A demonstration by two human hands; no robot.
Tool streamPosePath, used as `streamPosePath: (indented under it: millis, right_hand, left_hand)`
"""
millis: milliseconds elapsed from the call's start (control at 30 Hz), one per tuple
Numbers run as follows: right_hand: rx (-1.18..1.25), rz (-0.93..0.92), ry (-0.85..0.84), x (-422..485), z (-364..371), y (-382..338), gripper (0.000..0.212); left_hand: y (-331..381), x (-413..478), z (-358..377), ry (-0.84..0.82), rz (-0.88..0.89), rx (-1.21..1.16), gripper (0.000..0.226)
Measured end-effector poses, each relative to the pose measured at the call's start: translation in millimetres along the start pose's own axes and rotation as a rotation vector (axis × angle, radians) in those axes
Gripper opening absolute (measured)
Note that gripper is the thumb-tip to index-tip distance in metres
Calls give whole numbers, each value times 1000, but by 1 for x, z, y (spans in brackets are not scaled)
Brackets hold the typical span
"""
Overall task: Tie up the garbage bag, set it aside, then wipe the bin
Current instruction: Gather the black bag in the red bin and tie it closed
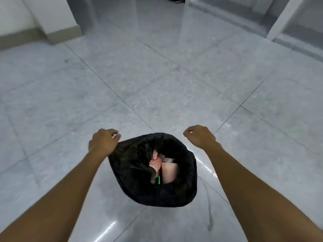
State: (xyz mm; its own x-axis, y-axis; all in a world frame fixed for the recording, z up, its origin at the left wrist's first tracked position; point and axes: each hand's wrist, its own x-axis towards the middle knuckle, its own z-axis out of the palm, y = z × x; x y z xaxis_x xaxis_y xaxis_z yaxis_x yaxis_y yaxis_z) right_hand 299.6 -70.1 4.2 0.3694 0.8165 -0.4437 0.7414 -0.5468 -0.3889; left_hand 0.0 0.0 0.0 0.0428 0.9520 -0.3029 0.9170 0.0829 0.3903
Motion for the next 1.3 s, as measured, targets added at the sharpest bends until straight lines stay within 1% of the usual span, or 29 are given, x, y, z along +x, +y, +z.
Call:
streamPosePath:
  millis: [33,100,167,233,300,333,400,467,533,633,700,767,833,900,1000,1067,1133,1200,1233,1267,1300]
  right_hand:
    - [-1,-8,2,14,16,10,31]
    - [8,-27,12,44,37,28,31]
    - [125,-6,9,69,50,51,28]
    - [291,65,-57,82,66,79,23]
    - [364,164,-169,83,75,98,21]
    - [375,189,-215,84,86,107,23]
    - [394,183,-294,84,103,117,31]
    - [445,178,-379,77,108,118,39]
    - [478,169,-428,67,107,116,44]
    - [530,123,-426,58,96,107,40]
    - [547,93,-340,54,86,103,27]
    - [582,70,-208,51,75,98,18]
    - [607,13,-57,46,64,91,19]
    - [604,-88,114,39,59,81,15]
    - [525,-201,353,30,53,66,14]
    - [430,-170,468,25,50,55,13]
    - [382,-90,588,21,49,44,10]
    - [473,-29,703,19,48,40,8]
    - [559,-14,740,18,47,39,9]
    - [658,-18,749,18,47,41,10]
    - [761,-57,731,17,46,44,12]
  left_hand:
    - [-10,12,18,-52,5,-31,36]
    - [-29,38,39,-197,-39,-94,49]
    - [-46,61,51,-330,-149,-223,63]
    - [-58,77,66,-407,-193,-267,74]
    - [-61,84,74,-424,-236,-308,82]
    - [-66,84,83,-395,-247,-323,83]
    - [-75,79,94,-308,-254,-357,77]
    - [-78,71,97,-229,-217,-455,59]
    - [-78,60,95,-145,-88,-574,35]
    - [-68,44,85,74,91,-632,19]
    - [-63,41,72,243,146,-574,15]
    - [-56,38,57,352,168,-522,16]
    - [-49,32,45,407,189,-499,16]
    - [-42,23,40,463,219,-509,14]
    - [-28,14,42,571,238,-545,15]
    - [-14,10,45,624,235,-554,18]
    - [-1,6,44,700,203,-600,18]
    - [6,4,39,794,141,-719,19]
    - [5,4,35,794,123,-799,20]
    - [3,4,32,749,152,-888,21]
    - [-2,5,30,669,229,-960,21]
